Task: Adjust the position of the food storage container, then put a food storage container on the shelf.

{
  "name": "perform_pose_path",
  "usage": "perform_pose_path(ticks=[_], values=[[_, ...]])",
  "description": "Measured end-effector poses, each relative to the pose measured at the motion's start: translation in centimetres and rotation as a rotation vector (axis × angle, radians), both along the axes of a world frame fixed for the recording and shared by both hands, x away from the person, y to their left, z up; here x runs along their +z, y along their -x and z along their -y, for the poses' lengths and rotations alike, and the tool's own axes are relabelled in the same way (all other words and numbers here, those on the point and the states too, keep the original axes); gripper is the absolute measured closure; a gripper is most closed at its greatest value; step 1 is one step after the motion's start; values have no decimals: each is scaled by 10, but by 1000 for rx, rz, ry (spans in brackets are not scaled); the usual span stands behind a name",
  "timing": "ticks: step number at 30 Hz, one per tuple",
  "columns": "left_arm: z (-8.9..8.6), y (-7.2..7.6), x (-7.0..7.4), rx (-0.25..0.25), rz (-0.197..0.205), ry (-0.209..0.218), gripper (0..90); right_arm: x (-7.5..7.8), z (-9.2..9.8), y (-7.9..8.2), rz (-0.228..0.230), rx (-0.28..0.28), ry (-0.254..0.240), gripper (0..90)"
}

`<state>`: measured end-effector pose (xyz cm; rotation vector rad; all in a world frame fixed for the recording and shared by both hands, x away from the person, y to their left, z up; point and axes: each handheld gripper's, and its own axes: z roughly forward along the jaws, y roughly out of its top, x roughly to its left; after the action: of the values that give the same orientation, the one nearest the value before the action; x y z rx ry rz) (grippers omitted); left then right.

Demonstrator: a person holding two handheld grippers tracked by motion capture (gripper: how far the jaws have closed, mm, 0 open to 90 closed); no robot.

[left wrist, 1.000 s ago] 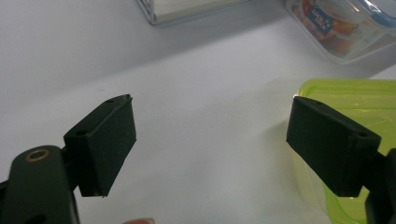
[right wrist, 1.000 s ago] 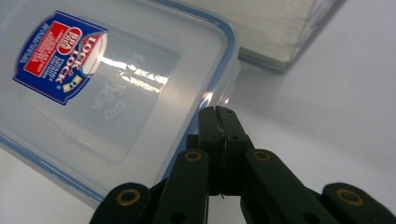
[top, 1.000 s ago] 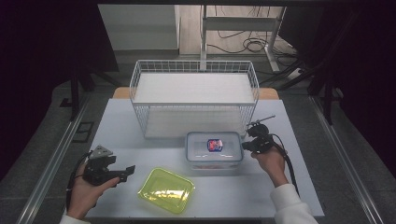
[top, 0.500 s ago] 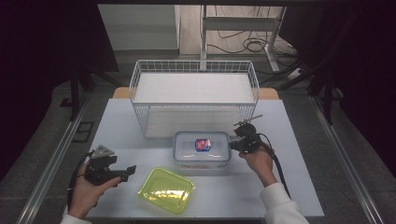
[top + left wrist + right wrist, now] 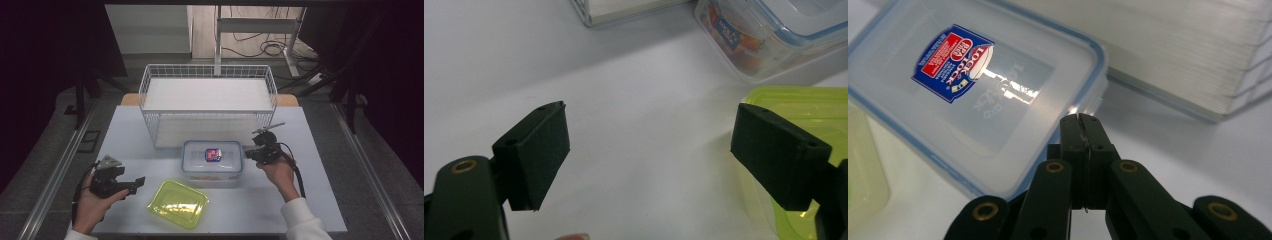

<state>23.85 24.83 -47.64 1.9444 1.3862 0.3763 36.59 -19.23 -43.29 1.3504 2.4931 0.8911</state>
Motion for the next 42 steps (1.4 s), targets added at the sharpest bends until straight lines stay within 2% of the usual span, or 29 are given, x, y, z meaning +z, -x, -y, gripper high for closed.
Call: perform_pose_path(ticks=[1,2,9,11,15,16,17,18,19,22,26,34,38,42], values=[[0,0,1,2,1,4,154,0,0,0,0,0,0,890],[2,0,2,-1,2,7,154,2,6,5,6,-5,-22,890],[8,0,6,-13,3,11,152,-3,17,18,0,21,-29,888],[8,-1,6,-14,1,13,152,-3,20,20,-3,27,-48,878],[9,-4,6,-10,-10,45,148,-2,27,24,7,35,-68,662],[9,-4,6,-10,-10,45,148,-2,27,24,7,35,-68,662],[9,-5,6,-14,-12,52,147,-2,30,25,10,28,-83,573],[11,-6,7,-19,-15,64,146,-2,31,25,7,23,-90,536],[11,-6,7,-19,-15,64,146,-2,31,25,7,23,-90,536],[14,-10,8,-31,-22,89,145,-2,34,25,-9,17,-113,429],[19,-16,11,-47,-26,117,144,-1,36,24,-23,12,-145,352],[33,-30,18,-77,-33,149,142,3,45,21,-36,17,-215,298],[38,-39,21,-84,-47,171,140,2,46,19,-41,16,-239,288],[45,-48,23,-104,-66,175,141,-1,42,16,-54,25,-246,284]])
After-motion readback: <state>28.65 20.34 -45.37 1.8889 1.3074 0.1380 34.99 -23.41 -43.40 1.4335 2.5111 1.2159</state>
